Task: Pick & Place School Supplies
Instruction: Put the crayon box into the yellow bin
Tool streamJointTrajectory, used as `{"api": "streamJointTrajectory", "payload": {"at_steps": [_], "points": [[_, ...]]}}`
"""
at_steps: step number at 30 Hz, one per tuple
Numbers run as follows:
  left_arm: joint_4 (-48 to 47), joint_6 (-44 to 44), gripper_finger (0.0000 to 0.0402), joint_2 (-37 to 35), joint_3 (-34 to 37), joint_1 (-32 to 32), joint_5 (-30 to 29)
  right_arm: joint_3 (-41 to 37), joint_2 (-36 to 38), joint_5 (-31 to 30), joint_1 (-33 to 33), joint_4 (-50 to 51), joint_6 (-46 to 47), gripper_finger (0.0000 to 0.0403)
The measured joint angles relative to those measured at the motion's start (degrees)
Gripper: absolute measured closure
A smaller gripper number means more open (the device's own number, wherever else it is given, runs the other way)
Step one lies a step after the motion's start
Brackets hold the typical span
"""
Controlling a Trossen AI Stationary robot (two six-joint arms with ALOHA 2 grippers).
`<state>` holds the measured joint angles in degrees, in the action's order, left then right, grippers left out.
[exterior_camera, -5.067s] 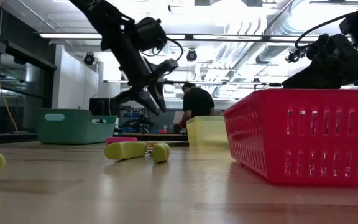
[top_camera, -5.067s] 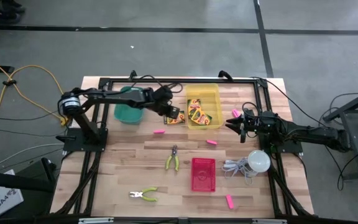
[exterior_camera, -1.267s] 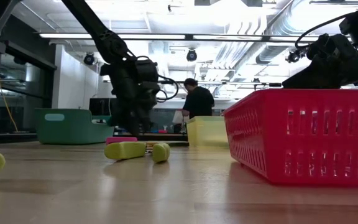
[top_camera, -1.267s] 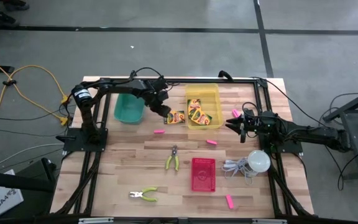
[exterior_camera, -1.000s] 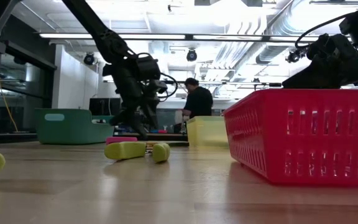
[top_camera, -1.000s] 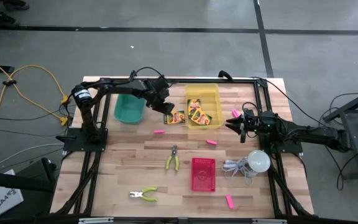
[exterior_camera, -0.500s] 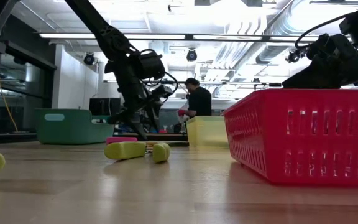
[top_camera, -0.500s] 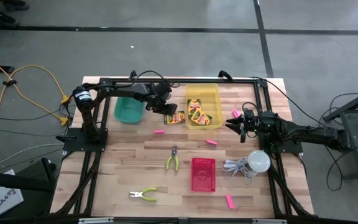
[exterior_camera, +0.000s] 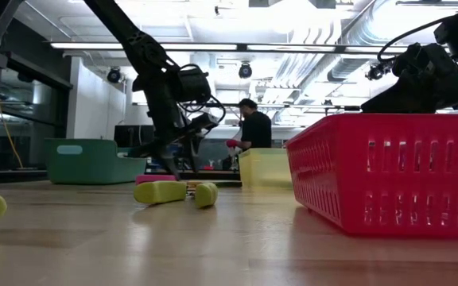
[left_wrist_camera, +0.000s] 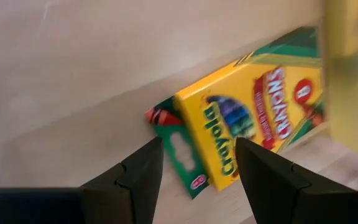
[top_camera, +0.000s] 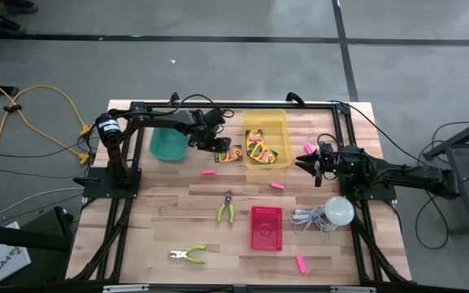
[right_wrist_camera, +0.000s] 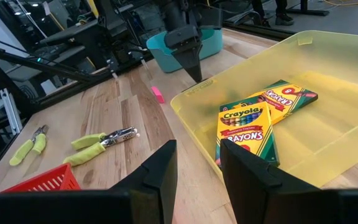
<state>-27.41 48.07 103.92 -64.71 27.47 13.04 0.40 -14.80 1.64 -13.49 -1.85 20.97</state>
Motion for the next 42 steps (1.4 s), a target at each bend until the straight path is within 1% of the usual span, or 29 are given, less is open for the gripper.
{"api": "streamJointTrajectory", "payload": {"at_steps": [21,30,42], "points": [[-4.52,-0.07,0.0206,0.0,0.01,0.21,-0.02,0.0,0.0,-0.01,0.01,-0.01,-0.02,0.0292],[-4.29,0.65,0.0206,0.31,0.0,-0.29,-2.52,0.0,0.0,-0.01,0.0,-0.01,0.0,0.0292],[-2.6,1.49,0.0206,0.88,0.02,-1.32,-2.13,0.0,-0.01,-0.01,0.02,0.0,-0.02,0.0292]]}}
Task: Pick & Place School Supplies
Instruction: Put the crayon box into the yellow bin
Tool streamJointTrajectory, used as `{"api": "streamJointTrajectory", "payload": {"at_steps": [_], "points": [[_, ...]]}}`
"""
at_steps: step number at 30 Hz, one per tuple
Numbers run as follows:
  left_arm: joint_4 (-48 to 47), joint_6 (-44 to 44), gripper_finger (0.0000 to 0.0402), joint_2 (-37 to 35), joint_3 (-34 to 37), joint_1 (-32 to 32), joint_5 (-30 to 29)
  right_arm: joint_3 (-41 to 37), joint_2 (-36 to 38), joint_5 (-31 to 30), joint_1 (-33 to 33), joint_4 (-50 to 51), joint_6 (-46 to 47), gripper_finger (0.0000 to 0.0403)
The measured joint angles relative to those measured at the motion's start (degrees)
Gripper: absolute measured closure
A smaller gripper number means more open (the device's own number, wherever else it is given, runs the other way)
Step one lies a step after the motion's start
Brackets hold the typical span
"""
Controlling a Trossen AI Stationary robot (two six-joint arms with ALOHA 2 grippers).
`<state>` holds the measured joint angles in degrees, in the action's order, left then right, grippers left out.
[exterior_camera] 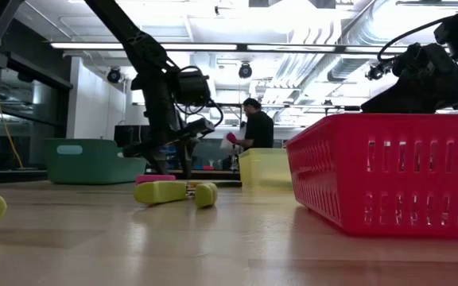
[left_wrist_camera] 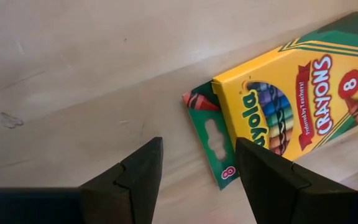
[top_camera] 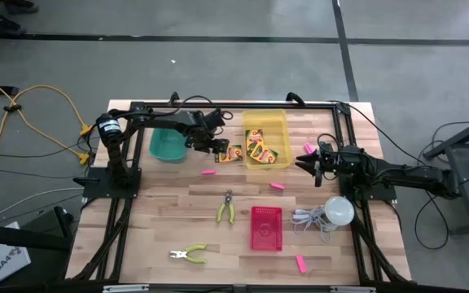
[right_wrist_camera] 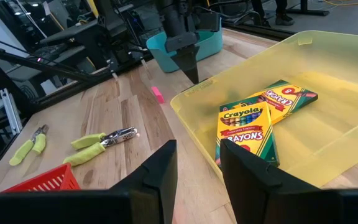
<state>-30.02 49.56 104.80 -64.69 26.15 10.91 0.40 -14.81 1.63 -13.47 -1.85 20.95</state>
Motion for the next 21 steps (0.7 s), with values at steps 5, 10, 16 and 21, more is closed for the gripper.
{"api": "streamJointTrajectory", "payload": {"at_steps": [5,10,16,21], "points": [[1.32,0.0,0.0206,0.07,0.04,-0.73,-0.16,0.0,0.01,0.0,-0.01,0.0,0.02,0.0292],[2.67,-0.02,0.0206,0.15,0.04,-1.03,0.23,0.0,0.02,0.0,0.0,0.0,0.02,0.0292],[4.53,-0.15,0.0206,0.26,0.07,-1.58,0.46,0.0,0.0,0.0,-0.02,0.0,0.02,0.0292],[4.47,-0.08,0.0206,0.26,0.04,-1.93,-0.15,0.0,0.0,0.01,-0.01,0.0,0.01,0.0292]]}}
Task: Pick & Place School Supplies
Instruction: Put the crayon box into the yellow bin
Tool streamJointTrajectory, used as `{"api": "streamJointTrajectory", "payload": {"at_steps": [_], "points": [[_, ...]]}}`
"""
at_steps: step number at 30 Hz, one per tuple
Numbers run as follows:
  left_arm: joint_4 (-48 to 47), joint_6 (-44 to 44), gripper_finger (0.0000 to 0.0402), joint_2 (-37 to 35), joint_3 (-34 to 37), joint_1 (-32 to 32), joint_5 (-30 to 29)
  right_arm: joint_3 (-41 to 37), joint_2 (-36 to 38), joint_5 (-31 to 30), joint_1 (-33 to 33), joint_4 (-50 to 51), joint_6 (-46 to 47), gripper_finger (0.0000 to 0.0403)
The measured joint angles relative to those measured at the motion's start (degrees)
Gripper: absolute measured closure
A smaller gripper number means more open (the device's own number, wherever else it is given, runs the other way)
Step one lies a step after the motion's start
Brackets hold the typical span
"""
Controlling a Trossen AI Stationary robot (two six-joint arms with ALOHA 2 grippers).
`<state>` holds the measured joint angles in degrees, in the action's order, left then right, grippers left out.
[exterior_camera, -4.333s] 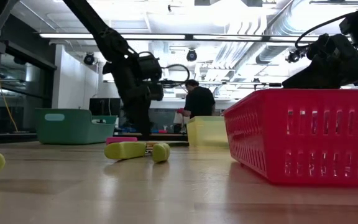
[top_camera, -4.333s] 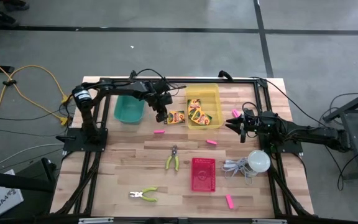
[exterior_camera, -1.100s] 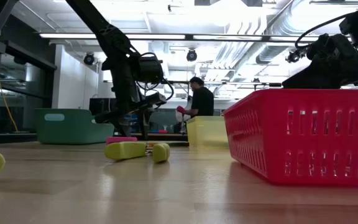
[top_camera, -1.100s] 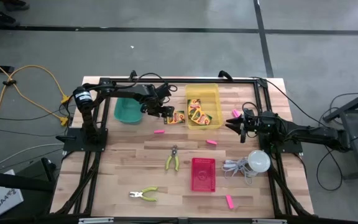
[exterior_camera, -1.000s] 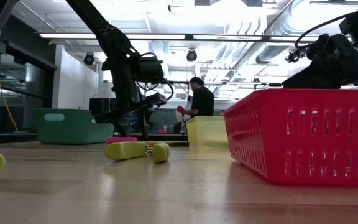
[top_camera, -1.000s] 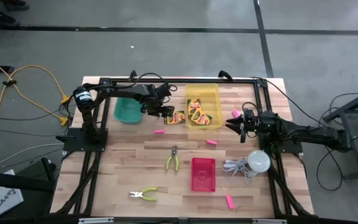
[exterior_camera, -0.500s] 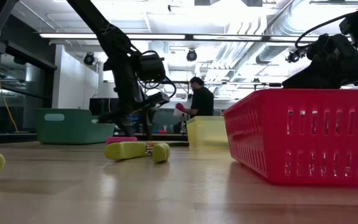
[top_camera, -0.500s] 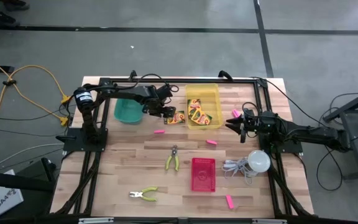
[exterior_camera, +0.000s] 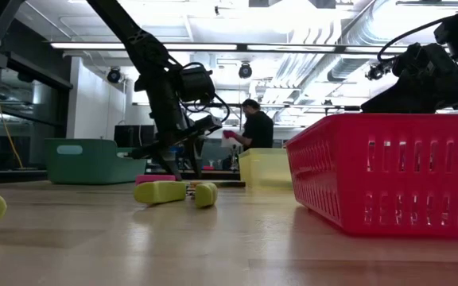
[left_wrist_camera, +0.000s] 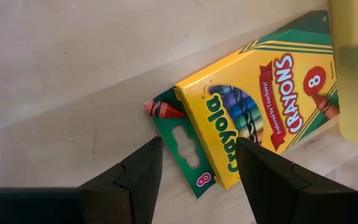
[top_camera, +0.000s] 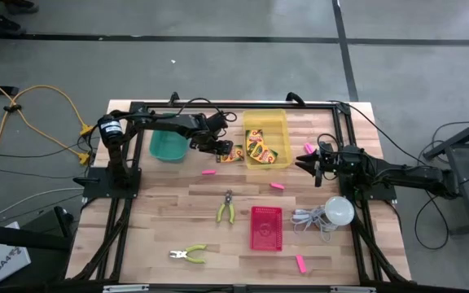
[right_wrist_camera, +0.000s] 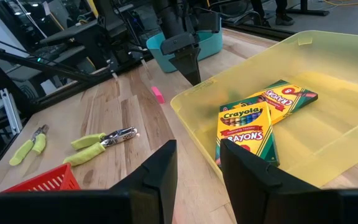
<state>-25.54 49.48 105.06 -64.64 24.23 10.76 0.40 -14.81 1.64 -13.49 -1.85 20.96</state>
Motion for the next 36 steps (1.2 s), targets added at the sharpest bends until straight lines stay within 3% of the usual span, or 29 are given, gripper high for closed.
{"api": "streamJointTrajectory", "payload": {"at_steps": [36], "points": [[-2.47,7.27,0.0206,-0.02,-0.13,-0.37,-0.19,0.0,0.01,0.0,0.0,0.0,0.01,0.0292]]}}
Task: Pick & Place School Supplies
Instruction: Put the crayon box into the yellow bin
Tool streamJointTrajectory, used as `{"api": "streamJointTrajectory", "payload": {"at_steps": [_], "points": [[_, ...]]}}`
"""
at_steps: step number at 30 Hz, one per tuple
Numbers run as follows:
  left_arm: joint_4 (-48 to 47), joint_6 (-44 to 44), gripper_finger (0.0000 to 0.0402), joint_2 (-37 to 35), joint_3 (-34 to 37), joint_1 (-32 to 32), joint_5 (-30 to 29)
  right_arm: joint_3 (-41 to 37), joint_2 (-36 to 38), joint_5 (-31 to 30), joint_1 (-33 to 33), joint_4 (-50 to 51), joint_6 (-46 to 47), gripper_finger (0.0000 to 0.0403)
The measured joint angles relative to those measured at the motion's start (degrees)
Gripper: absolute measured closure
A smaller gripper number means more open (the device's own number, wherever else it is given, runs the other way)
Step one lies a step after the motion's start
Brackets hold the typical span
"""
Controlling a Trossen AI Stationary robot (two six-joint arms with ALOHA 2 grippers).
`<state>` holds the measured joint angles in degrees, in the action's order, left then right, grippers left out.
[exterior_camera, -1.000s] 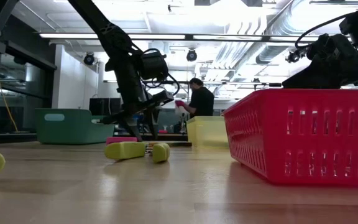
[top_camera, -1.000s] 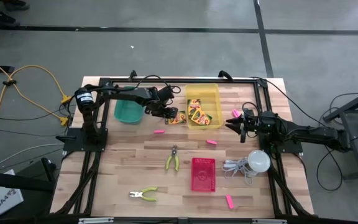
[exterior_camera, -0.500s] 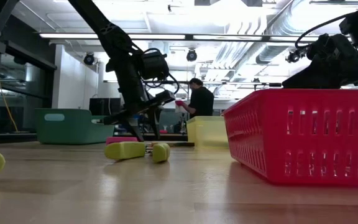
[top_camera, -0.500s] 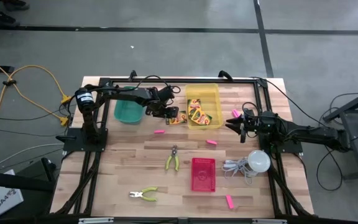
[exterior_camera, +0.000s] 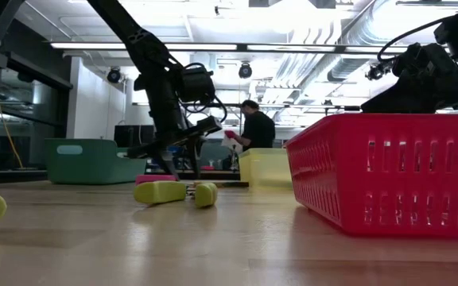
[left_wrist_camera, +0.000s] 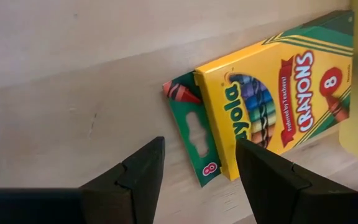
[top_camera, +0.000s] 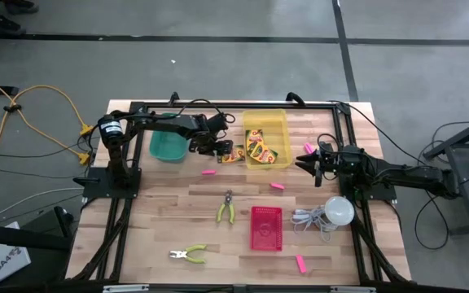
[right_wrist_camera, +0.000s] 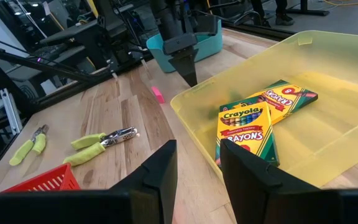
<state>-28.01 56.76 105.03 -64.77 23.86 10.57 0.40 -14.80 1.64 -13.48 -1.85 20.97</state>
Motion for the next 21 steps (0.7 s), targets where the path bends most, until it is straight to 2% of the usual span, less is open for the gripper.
{"api": "streamJointTrajectory", "payload": {"at_steps": [11,21], "points": [[-0.73,4.42,0.0206,-0.07,0.0,0.02,-1.58,0.0,0.01,-0.01,0.01,0.0,-0.02,0.0292],[-2.06,5.02,0.0206,-0.09,0.02,0.36,-1.66,0.0,0.01,-0.01,-0.01,0.0,0.0,0.0292]]}}
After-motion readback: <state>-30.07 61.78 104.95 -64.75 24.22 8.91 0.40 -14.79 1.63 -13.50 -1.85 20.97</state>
